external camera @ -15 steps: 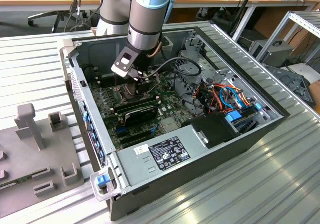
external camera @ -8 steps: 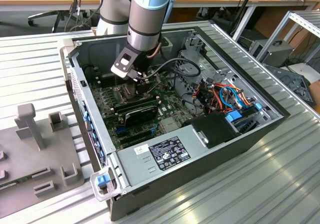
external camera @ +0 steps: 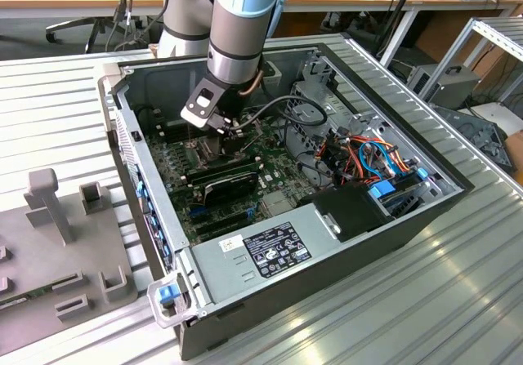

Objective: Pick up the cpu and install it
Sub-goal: 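Place the cpu into insertion slot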

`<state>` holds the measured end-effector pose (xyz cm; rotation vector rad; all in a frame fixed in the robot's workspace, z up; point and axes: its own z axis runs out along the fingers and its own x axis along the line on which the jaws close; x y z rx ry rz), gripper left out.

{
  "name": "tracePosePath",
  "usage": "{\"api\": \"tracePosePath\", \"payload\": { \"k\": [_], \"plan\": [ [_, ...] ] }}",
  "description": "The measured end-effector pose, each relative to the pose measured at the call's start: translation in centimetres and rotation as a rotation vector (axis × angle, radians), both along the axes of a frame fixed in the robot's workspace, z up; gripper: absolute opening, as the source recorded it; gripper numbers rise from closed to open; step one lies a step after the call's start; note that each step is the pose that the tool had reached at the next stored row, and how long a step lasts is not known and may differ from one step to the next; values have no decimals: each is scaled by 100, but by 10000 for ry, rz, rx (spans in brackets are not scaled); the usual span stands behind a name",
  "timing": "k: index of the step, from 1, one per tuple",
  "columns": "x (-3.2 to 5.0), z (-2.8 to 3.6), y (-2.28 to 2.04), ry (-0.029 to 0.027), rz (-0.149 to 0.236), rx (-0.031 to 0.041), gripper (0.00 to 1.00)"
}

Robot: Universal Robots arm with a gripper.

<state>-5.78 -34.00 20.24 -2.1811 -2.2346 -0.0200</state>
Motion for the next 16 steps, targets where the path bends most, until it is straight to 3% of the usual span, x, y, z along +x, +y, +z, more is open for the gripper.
{"api": "tracePosePath", "payload": {
  "k": [6, 16],
  "plan": [
    [1, -35, 0, 0, 0, -1, 55],
    [1, -41, 1, -2, 0, 4, 56]
  ]
}}
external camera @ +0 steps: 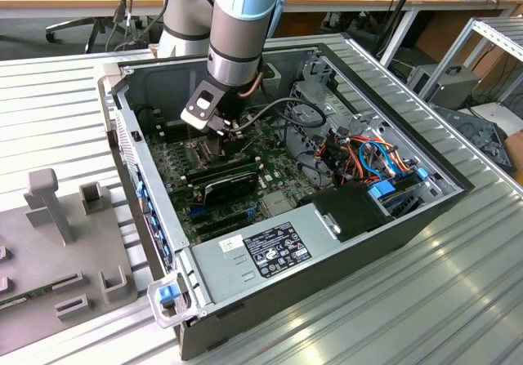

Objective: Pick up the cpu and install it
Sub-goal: 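Place the cpu into insertion slot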

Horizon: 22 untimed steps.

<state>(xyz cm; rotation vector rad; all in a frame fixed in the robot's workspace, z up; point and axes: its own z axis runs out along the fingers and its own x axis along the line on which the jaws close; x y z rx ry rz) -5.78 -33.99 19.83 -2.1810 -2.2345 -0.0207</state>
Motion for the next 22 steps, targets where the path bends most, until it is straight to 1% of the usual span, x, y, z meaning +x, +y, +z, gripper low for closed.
{"api": "tracePosePath", "payload": {
  "k": [2, 3, 13, 17, 22],
  "plan": [
    [0, -1, 0, 0, 0, 0, 56],
    [0, 0, 0, 0, 0, -1, 62],
    [-1, 8, -2, -1, -1, -3, 62],
    [0, 33, -2, -1, 0, -3, 62],
    [-1, 35, -2, -2, 1, -3, 62]
  ]
}}
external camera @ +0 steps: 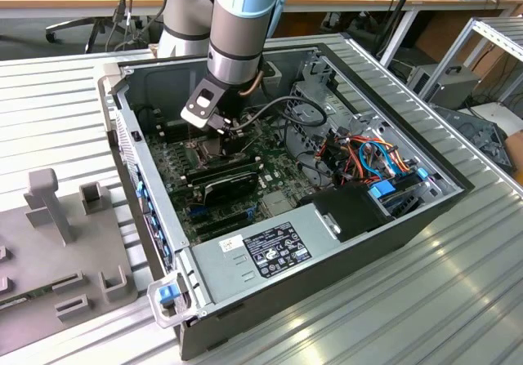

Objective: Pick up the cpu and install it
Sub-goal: 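Place the cpu into insertion slot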

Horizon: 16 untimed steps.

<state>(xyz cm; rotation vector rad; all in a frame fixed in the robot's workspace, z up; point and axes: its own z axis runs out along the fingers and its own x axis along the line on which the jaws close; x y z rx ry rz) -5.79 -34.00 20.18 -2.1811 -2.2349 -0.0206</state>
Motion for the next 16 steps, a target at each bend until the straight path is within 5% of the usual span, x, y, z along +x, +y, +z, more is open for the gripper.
{"api": "tracePosePath", "payload": {
  "k": [10, 11, 16],
  "plan": [
    [-12, 1, 32, 1, 279, -3, 62],
    [-12, 1, 31, 2, 281, -5, 54],
    [-12, 0, 33, 1, 280, -2, 53]
  ]
}}
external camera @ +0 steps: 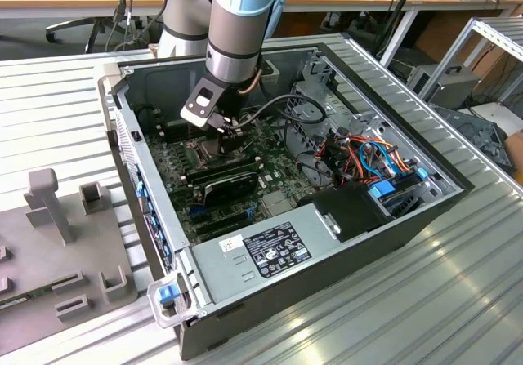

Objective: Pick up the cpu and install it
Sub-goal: 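Place the cpu into insertion slot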

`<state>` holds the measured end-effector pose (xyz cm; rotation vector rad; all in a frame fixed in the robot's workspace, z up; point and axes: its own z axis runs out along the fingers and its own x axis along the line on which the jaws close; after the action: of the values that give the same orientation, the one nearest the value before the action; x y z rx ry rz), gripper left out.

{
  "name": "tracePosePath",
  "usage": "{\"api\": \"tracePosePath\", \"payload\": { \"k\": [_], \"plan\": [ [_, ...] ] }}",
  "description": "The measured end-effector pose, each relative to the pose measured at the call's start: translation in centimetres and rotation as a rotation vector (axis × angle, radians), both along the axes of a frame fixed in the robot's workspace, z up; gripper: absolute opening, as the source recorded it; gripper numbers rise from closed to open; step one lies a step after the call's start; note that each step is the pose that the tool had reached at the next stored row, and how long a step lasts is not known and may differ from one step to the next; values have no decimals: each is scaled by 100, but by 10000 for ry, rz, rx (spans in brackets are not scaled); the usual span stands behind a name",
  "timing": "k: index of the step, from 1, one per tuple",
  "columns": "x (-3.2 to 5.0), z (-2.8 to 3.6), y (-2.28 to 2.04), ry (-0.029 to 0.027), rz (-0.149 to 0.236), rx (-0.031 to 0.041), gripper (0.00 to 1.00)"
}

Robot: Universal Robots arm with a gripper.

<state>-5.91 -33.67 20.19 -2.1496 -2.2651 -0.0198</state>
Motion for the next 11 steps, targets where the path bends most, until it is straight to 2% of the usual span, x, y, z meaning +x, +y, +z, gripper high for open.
{"api": "tracePosePath", "payload": {
  "k": [3, 7, 11],
  "plan": [
    [0, 2, -1, -1, 9, 1, 53],
    [0, 45, -3, -1, 10, 0, 53],
    [0, 46, -10, -1, -81, -1, 53]
  ]
}}
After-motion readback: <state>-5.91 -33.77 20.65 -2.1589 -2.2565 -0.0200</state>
